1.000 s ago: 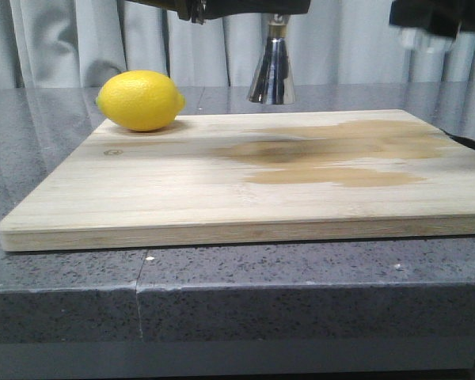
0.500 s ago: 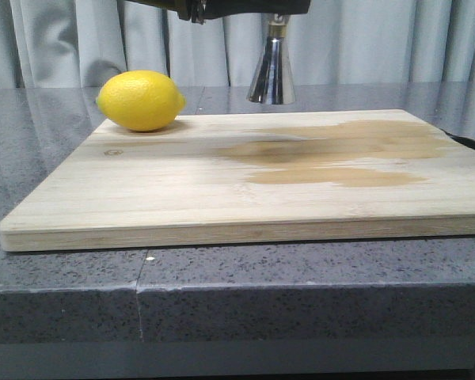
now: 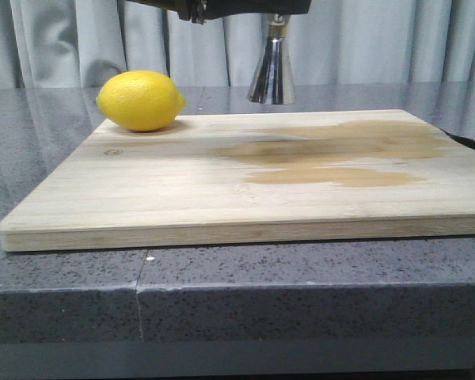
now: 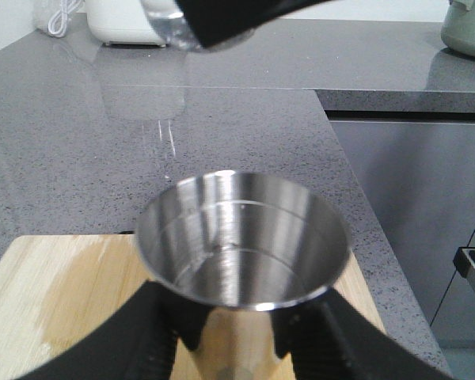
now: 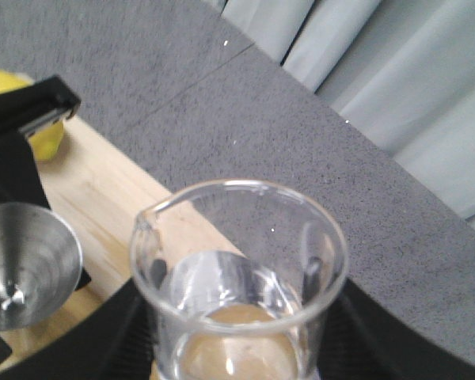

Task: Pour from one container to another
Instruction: 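Tilt the beaker with the right gripper, pouring into the held jigger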

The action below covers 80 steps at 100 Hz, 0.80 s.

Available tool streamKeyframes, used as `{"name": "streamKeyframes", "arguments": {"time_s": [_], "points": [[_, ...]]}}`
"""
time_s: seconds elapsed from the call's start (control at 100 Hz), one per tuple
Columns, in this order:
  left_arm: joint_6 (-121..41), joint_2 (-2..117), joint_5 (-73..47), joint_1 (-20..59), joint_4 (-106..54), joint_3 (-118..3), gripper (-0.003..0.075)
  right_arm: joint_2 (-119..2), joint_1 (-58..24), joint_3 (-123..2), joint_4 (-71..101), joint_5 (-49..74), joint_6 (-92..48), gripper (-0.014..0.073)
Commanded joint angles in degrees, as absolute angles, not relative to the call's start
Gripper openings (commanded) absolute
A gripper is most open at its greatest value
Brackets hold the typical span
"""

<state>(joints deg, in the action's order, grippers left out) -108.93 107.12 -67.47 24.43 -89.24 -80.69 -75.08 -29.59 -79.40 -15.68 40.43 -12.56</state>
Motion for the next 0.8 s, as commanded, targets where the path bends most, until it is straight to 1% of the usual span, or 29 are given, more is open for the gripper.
{"name": "streamKeyframes", "arguments": {"time_s": [0.0, 0.23, 0.79], "points": [[-108.59, 103.72, -72.86, 24.78, -93.83, -82.48, 0.0220, -74.93, -30.15, -83.39, -17.33, 39.38, -16.83, 0.0298], [-108.59, 103.72, -72.86, 24.78, -93.83, -82.48, 0.0220, -76.94, -32.18, -85.84, -17.45, 41.32, -23.93, 0.0298], [-108.59, 103.72, -72.86, 24.78, -93.83, -82.48, 0.0220, -77.14, -32.18, -85.83, -17.45, 42.16, -39.44, 0.0297]]}}
